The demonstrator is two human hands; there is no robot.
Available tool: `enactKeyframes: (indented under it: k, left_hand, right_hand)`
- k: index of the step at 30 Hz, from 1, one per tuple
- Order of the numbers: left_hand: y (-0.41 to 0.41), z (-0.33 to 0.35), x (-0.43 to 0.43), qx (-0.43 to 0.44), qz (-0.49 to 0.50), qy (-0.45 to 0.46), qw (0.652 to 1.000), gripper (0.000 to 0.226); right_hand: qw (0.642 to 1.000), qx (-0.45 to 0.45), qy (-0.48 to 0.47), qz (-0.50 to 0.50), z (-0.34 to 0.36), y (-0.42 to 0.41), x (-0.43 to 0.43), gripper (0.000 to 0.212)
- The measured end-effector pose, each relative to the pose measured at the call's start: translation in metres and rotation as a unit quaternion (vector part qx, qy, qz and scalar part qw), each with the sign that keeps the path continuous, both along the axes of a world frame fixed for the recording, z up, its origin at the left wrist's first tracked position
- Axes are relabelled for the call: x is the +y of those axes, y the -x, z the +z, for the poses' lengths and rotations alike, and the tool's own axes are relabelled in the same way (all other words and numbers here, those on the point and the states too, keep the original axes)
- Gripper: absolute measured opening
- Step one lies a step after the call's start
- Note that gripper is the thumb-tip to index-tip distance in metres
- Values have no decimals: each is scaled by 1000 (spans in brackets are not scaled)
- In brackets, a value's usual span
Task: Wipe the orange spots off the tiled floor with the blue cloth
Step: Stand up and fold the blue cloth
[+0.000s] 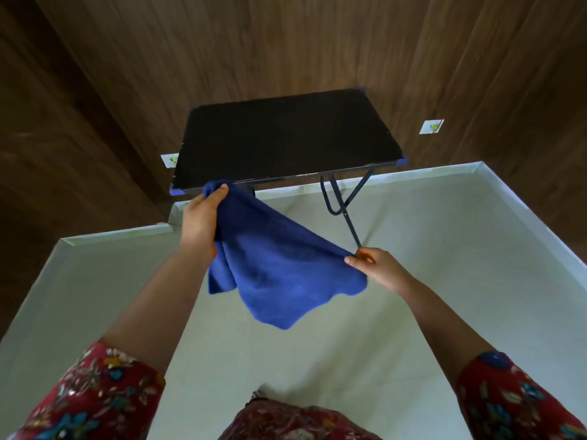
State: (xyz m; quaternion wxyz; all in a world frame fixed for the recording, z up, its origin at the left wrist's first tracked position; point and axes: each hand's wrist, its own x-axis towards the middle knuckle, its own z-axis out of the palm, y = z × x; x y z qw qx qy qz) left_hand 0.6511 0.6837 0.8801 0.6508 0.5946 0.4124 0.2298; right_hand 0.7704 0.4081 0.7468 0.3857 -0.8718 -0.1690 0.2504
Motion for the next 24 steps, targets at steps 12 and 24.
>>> enactKeyframes:
  k: [12, 24]
  left_hand:
    - [-9, -30, 33, -13, -101, -50, 994, 16]
    - [-55, -22, 32, -112, -233, -30, 966, 20]
  right_hand:
    - [952, 201, -217, -84, 70, -32, 62, 24]
    - [953, 29, -301, -3, 118, -22, 167, 42]
